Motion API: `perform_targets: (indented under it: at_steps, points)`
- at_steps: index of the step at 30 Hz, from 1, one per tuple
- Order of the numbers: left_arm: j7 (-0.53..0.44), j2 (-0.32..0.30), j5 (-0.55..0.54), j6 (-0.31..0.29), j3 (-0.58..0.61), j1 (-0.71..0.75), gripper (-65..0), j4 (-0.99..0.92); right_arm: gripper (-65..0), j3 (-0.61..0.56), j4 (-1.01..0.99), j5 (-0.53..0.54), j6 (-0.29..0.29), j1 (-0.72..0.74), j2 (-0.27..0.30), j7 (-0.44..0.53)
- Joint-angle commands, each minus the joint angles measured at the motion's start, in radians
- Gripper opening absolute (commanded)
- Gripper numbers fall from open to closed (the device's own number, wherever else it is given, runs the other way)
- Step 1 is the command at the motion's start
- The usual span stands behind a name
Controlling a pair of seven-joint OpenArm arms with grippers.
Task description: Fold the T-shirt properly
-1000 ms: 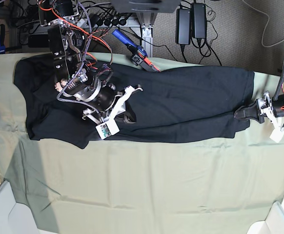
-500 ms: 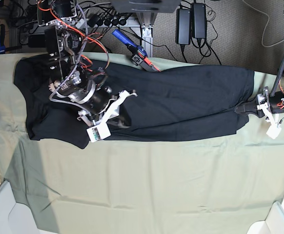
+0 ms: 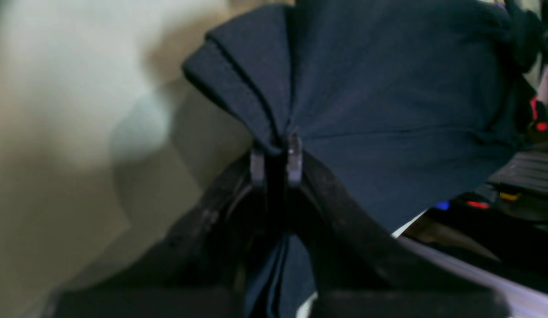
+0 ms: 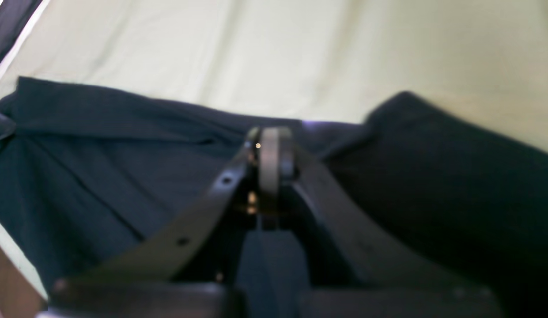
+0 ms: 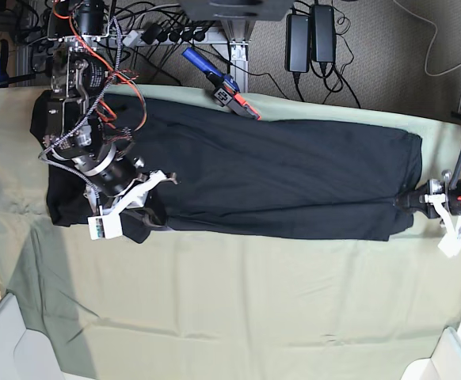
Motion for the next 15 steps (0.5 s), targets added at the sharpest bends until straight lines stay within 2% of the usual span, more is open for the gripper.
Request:
perform_targets:
  at_steps: [1,3,10,15]
  points:
    - [-0.015,-0.026,0.003,-0.009,-0.009,-0.036,-65.0,0.013,-65.0,0.012,0.022,0.016,0.067,0.016,0.003,0.025]
    - [-0.029,-0.027,0.035,-0.009,-0.008,-0.056,-65.0,0.013,-65.0,0.024,0.022,0.016,0.067,0.016,0.008,0.025]
    - [-0.152,-0.058,0.253,-0.009,-0.003,-0.127,-65.0,0.013,-65.0,0.026,0.022,0.021,0.067,0.016,0.066,0.023]
    - [-0.121,-0.095,0.27,-0.009,0.018,-0.141,-65.0,0.029,-65.0,0.027,0.032,0.026,0.067,0.016,0.075,0.023]
